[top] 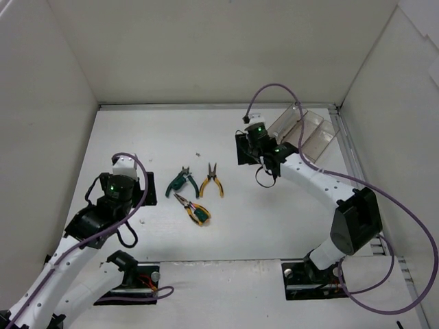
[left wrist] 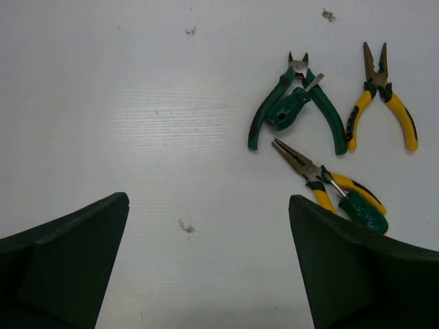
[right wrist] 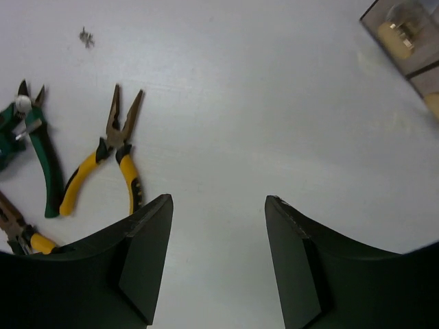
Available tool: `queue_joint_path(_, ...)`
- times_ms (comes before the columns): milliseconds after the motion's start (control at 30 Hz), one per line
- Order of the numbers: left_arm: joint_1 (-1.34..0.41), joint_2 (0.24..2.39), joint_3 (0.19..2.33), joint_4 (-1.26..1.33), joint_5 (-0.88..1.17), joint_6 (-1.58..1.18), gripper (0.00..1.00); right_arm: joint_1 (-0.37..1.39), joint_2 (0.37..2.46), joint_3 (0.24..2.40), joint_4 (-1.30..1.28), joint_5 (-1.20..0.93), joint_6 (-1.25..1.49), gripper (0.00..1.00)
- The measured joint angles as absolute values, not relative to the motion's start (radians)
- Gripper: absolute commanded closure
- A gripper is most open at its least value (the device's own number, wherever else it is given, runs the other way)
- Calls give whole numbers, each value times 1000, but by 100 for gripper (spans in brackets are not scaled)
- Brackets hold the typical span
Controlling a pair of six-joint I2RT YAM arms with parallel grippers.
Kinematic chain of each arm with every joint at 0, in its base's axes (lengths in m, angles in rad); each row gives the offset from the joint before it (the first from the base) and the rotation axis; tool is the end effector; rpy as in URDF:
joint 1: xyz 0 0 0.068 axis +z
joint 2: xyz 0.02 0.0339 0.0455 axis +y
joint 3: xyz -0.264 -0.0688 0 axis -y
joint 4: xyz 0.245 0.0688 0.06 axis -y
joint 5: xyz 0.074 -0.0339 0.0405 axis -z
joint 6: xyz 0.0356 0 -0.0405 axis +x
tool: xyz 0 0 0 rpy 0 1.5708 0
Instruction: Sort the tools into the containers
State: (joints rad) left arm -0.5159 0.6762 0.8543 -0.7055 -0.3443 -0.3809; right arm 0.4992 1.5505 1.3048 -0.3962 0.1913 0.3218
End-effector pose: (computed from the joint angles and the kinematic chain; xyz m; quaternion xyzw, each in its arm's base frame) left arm 0.1255 -0.0574 0.3271 -0.0276 0.8580 -0.0790 0.5068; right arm 0.3142 0.1636 0.3108 -0.0362 0.8903 0.0996 0.4429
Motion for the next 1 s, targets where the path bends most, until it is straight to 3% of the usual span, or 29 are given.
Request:
queue_joint_path(333,-516,704,854,-706,-331,-376,0,624,1566,1244,-424,173,384,52)
queue_joint_path(1000,-516,705,854,-706,-328,-376,0,714,1907,1382,-419,155,453,57)
